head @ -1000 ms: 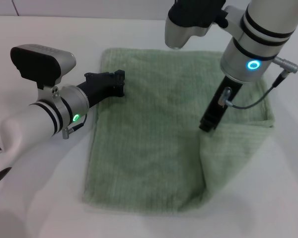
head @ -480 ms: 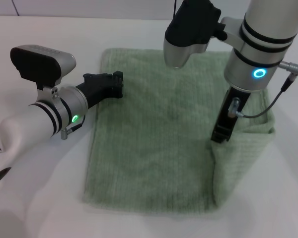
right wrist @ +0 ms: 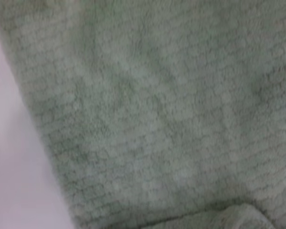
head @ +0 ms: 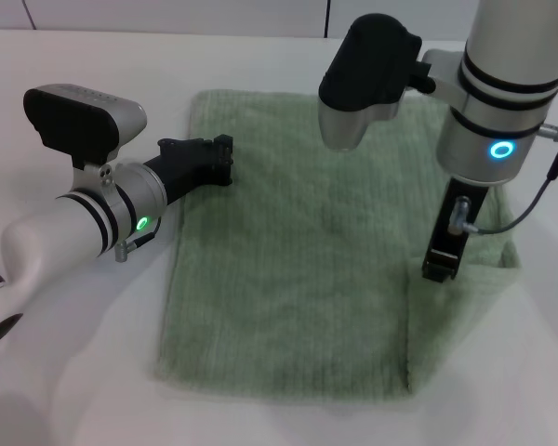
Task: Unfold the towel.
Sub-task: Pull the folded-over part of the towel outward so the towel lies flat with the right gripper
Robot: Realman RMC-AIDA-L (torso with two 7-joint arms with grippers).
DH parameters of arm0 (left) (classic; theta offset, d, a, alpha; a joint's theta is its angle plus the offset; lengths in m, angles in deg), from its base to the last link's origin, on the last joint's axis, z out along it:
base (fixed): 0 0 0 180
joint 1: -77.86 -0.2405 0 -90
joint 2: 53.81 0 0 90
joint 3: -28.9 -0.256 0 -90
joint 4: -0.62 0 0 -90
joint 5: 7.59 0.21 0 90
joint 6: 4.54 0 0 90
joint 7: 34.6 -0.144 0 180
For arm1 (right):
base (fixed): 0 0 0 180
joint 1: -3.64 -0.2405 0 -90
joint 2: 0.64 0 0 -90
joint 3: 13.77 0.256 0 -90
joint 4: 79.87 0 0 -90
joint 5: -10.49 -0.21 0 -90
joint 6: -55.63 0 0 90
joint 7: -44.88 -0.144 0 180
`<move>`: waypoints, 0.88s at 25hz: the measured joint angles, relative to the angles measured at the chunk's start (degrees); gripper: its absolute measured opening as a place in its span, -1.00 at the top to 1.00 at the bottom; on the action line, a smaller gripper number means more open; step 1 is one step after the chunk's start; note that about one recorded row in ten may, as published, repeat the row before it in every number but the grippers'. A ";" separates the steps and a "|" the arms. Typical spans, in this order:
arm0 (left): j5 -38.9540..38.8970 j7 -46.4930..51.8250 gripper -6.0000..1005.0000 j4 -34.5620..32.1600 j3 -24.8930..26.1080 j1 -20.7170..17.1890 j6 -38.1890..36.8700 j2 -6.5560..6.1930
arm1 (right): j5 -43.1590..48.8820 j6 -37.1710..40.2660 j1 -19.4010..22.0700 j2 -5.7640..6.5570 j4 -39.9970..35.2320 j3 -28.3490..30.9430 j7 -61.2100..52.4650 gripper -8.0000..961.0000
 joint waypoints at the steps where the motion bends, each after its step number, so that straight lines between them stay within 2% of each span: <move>1: 0.00 0.00 0.97 0.00 0.00 0.00 0.00 0.00 | 0.00 0.00 0.00 0.00 0.00 0.00 0.00 0.88; 7: 0.00 -0.02 0.97 -0.01 0.00 -0.06 0.01 0.01 | -0.12 -0.87 -0.27 -0.04 0.88 -1.95 -1.19 0.88; 22: 0.00 -0.74 0.97 -0.05 0.40 0.05 0.01 -0.08 | -1.36 -1.91 -3.03 -0.43 10.04 -4.94 -4.04 0.89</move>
